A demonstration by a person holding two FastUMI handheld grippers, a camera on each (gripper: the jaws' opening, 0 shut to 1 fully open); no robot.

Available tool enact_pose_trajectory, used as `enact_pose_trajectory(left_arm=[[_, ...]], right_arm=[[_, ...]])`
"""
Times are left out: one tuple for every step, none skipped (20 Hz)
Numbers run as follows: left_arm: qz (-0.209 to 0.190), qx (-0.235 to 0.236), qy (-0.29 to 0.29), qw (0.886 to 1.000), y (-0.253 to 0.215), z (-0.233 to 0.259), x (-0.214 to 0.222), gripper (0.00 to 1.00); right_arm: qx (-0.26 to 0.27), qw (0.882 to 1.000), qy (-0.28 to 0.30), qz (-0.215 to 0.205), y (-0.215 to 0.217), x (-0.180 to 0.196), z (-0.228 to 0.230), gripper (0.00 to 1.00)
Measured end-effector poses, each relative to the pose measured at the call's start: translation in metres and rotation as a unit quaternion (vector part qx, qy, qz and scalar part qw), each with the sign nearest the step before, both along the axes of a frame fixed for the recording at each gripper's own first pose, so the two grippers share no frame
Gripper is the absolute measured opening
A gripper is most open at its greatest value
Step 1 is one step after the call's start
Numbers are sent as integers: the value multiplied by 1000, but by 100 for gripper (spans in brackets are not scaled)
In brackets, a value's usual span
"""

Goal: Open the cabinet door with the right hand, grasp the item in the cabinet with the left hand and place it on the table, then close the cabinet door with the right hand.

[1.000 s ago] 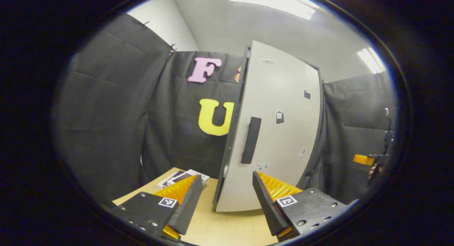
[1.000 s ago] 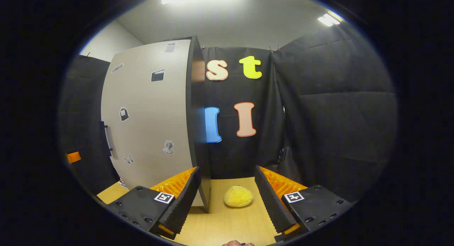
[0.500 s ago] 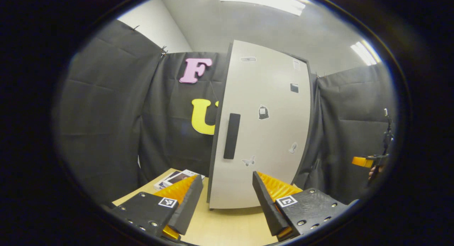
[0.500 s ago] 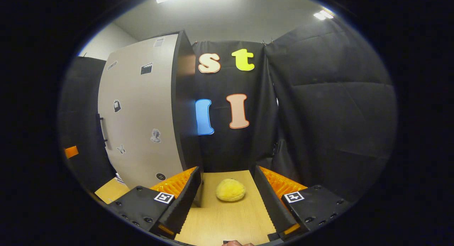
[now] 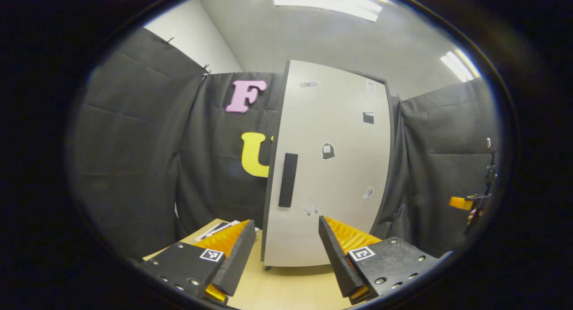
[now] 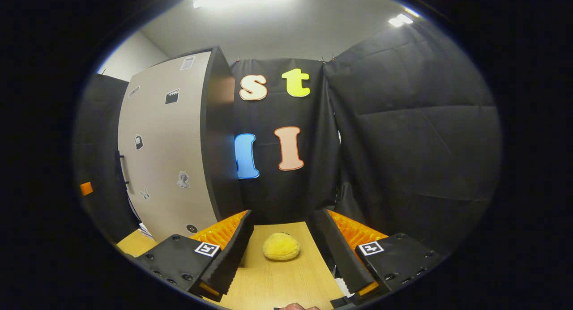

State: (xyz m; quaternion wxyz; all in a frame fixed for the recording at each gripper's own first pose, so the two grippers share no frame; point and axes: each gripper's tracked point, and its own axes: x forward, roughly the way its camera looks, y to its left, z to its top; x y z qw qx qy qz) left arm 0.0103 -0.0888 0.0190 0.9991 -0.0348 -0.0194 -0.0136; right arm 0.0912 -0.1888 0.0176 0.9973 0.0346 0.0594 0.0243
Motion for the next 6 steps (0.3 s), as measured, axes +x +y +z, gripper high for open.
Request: enact_pose_trajectory(left_arm=[[0,1,1,1000,0,-2,-1,85],[2,1,2,1000,0,-5,-1,85],[3,1,3,1000,0,-6,-2,85],[4,2,4,1000,1,-7,-2,85],[5,2,4,1000,1,-7,-2,85],[6,2,4,1000,1,-7,-1,85]], right_arm=[[-1,1000,-1,0,0,1,-1,92],[1,1000,-2,-1,1,3,-2,96],[5,1000,-1,0,2,5,-3,92],[10,1000,-2,0,5,6,-5,92],[14,1000,-2,1,6,8,-5,96],[17,1000,-3,3,8,9,-7,96]])
